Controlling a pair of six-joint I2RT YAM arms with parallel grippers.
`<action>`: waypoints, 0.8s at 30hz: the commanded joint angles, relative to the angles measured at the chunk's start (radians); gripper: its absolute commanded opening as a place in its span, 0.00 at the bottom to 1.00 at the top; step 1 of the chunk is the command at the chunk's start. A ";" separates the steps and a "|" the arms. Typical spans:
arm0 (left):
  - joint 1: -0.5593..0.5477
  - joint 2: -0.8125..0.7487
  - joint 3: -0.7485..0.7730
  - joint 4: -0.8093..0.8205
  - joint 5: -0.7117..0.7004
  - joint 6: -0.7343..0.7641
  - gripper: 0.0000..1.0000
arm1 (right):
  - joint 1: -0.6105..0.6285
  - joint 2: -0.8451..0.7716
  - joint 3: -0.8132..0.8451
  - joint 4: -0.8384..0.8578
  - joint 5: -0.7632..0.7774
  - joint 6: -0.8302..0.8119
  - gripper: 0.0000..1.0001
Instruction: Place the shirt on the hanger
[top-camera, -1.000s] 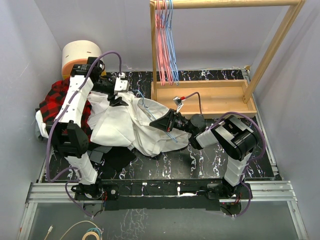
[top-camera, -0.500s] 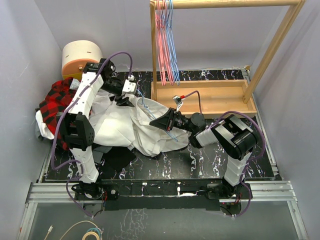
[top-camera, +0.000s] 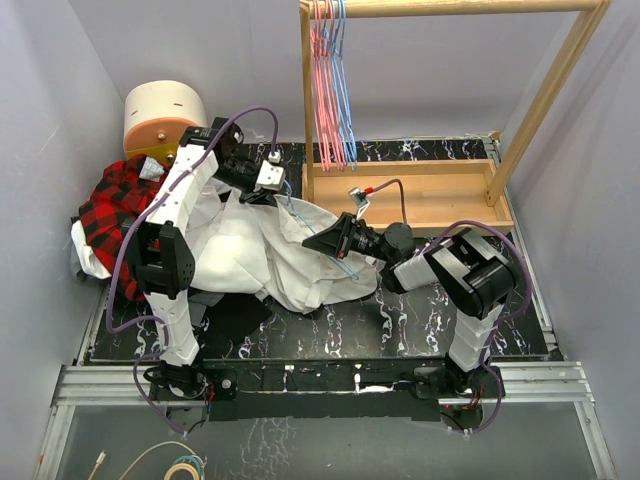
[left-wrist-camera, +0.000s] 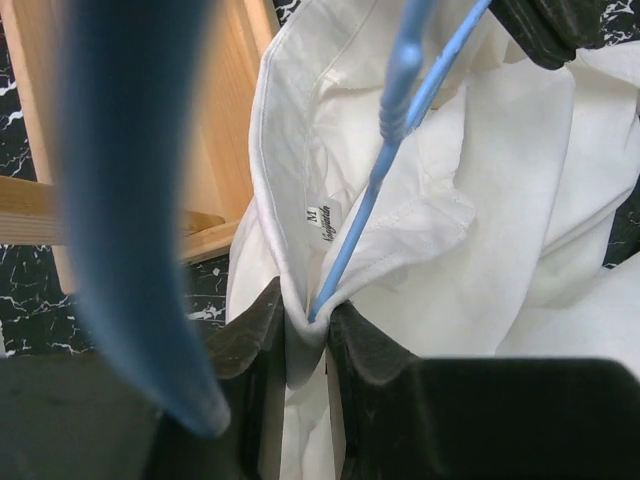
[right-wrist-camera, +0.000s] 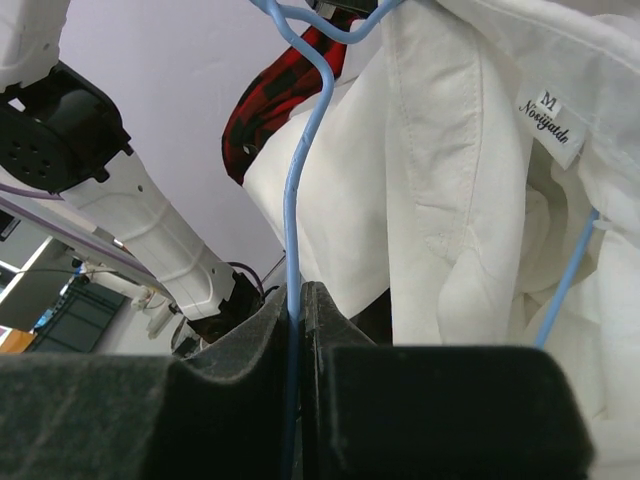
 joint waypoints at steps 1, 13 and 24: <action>-0.012 -0.029 0.050 -0.025 0.081 0.003 0.13 | -0.007 0.005 0.034 0.245 -0.021 0.020 0.08; -0.069 -0.186 -0.066 0.127 0.118 -0.199 0.31 | -0.007 -0.052 0.042 0.243 -0.015 0.028 0.08; -0.075 -0.206 -0.094 0.070 0.067 -0.219 0.47 | -0.011 -0.165 0.025 0.208 0.013 0.024 0.08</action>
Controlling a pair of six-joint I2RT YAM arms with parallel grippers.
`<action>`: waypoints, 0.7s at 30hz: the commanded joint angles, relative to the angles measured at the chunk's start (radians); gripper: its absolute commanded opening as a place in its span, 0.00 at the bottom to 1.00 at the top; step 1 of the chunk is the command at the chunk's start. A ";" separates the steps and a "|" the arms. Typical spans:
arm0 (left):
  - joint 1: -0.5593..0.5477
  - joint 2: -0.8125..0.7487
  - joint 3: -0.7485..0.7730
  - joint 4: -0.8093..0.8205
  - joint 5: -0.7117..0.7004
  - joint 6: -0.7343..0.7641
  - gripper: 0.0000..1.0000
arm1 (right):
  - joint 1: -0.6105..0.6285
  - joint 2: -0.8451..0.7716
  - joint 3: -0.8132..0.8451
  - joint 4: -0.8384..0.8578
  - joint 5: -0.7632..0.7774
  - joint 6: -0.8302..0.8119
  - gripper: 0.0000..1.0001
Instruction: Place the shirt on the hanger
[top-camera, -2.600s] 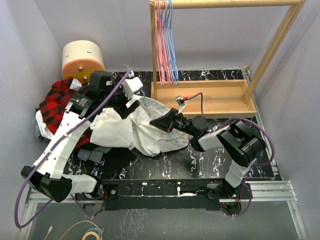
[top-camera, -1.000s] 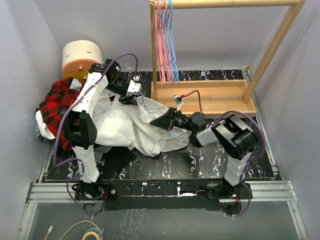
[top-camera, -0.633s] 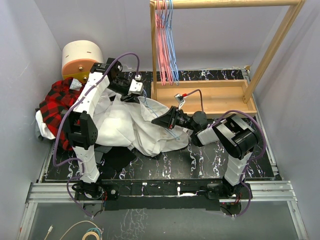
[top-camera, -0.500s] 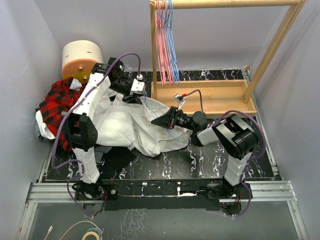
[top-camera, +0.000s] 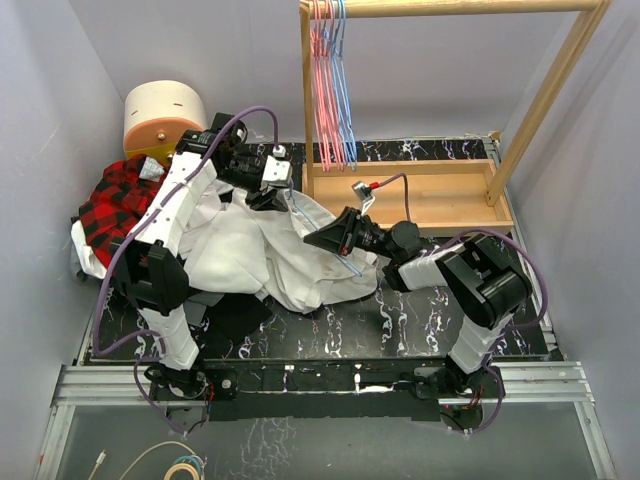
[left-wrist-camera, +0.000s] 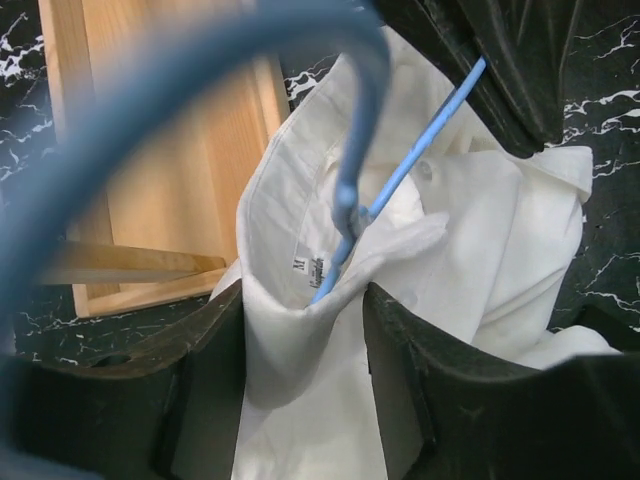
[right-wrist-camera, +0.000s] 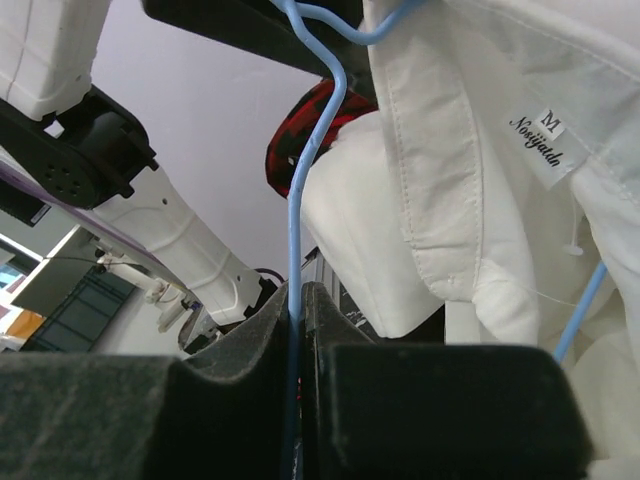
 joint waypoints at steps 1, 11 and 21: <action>-0.014 -0.071 -0.040 -0.020 0.031 -0.022 0.49 | 0.004 -0.094 0.026 0.205 0.033 -0.009 0.08; -0.050 -0.064 -0.027 -0.026 -0.006 -0.032 0.00 | 0.006 -0.145 0.016 0.198 0.035 0.006 0.08; -0.064 -0.139 0.059 -0.056 0.031 -0.081 0.00 | 0.004 -0.307 -0.011 0.088 0.060 -0.015 0.45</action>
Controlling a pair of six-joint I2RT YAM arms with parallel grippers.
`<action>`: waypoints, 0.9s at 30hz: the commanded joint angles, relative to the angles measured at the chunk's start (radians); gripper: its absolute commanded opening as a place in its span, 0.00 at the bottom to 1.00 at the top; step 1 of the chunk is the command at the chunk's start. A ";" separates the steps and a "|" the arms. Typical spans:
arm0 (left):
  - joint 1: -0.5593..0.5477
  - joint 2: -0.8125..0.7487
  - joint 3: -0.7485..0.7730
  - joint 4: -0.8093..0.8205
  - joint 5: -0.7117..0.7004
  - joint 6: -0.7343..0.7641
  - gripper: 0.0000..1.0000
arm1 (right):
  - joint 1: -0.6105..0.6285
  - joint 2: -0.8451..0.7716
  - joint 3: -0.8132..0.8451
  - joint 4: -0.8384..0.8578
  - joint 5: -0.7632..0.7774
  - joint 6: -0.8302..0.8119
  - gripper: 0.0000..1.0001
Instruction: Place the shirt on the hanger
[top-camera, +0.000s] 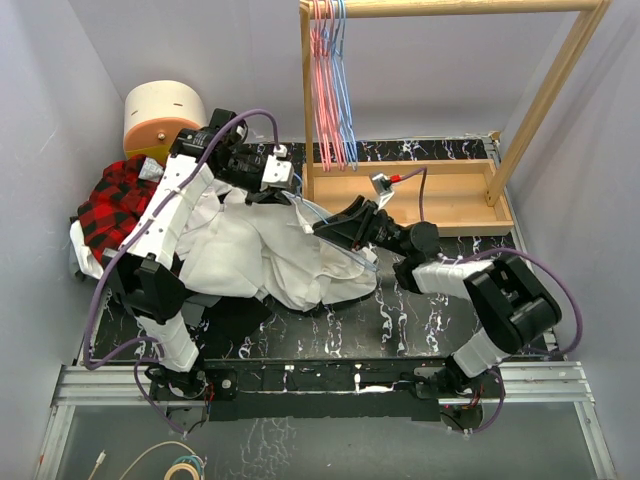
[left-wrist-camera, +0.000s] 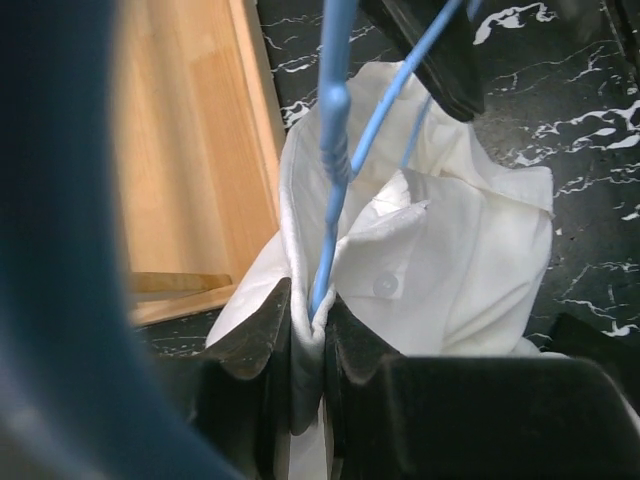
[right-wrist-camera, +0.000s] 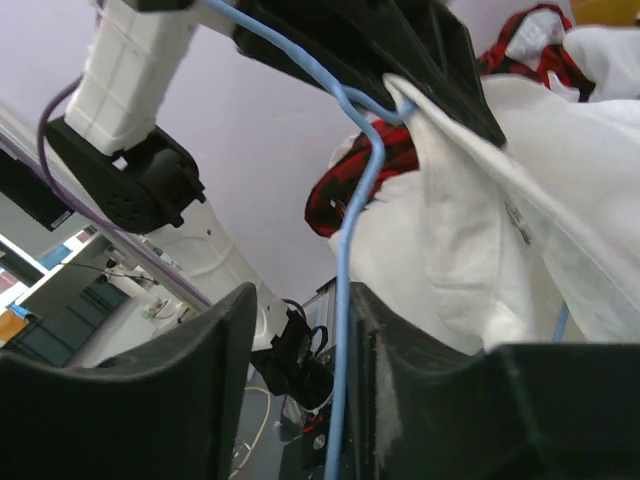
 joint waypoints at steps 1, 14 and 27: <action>-0.037 -0.091 0.044 -0.047 0.028 -0.048 0.00 | 0.024 -0.174 0.006 0.068 0.038 -0.056 0.53; -0.048 -0.373 0.013 0.001 -0.116 -0.242 0.00 | -0.084 -0.875 -0.126 -0.847 0.202 -0.423 0.98; -0.042 -0.494 0.014 0.050 -0.112 -0.396 0.00 | -0.127 -0.906 -0.362 -0.719 0.165 -0.296 0.93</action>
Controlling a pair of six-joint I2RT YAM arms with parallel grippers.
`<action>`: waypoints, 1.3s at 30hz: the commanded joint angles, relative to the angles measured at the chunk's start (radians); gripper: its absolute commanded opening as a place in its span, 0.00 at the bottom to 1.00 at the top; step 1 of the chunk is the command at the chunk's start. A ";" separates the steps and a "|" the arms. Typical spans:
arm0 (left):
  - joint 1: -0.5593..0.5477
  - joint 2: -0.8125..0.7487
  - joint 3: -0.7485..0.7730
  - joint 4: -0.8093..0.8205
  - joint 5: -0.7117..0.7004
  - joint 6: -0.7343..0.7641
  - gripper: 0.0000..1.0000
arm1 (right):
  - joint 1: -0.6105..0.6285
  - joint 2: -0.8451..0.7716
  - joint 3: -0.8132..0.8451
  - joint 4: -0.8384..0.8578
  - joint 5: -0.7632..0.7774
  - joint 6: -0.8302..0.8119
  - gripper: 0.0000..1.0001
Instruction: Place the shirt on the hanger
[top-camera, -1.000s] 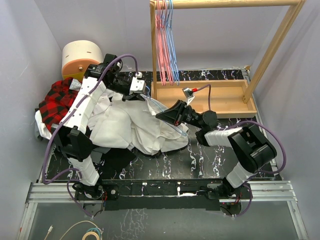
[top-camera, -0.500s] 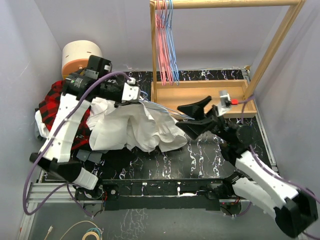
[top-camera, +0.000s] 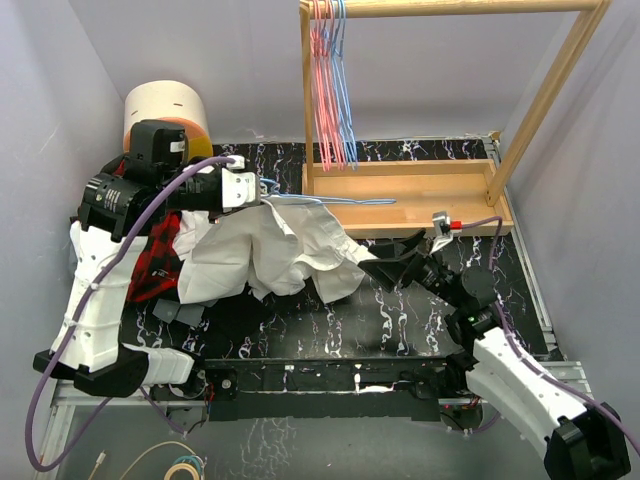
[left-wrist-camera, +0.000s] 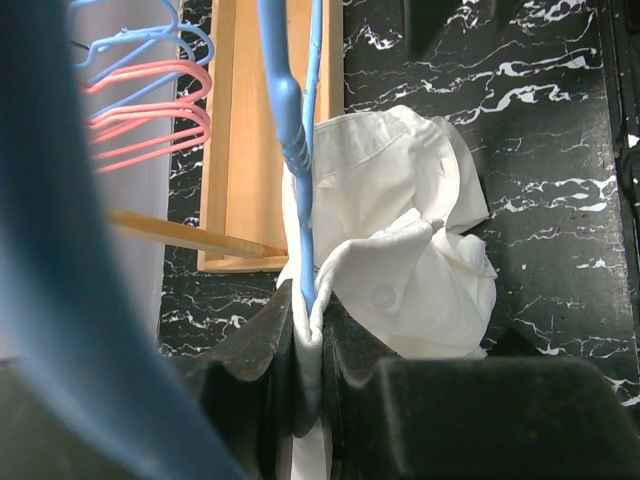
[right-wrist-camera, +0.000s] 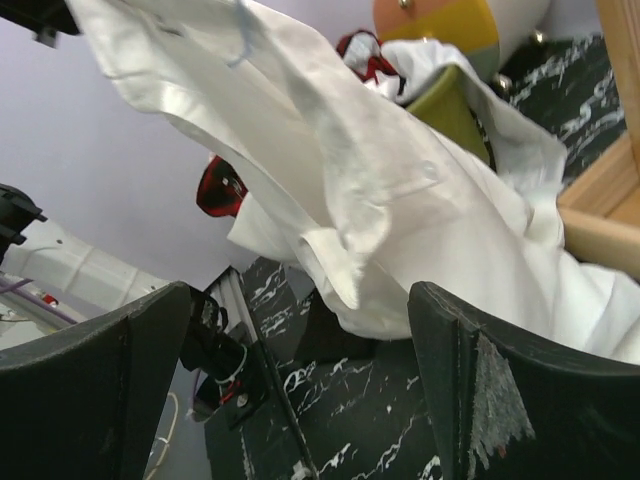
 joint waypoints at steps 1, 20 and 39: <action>0.012 -0.048 0.006 0.030 0.051 -0.063 0.00 | -0.001 0.051 -0.017 0.093 -0.016 0.045 0.93; 0.028 -0.060 -0.042 0.029 0.059 -0.063 0.00 | 0.133 0.515 0.118 0.494 0.043 0.092 0.71; 0.045 -0.079 -0.121 -0.039 0.012 0.065 0.00 | -0.013 0.466 0.051 0.328 0.151 0.083 0.08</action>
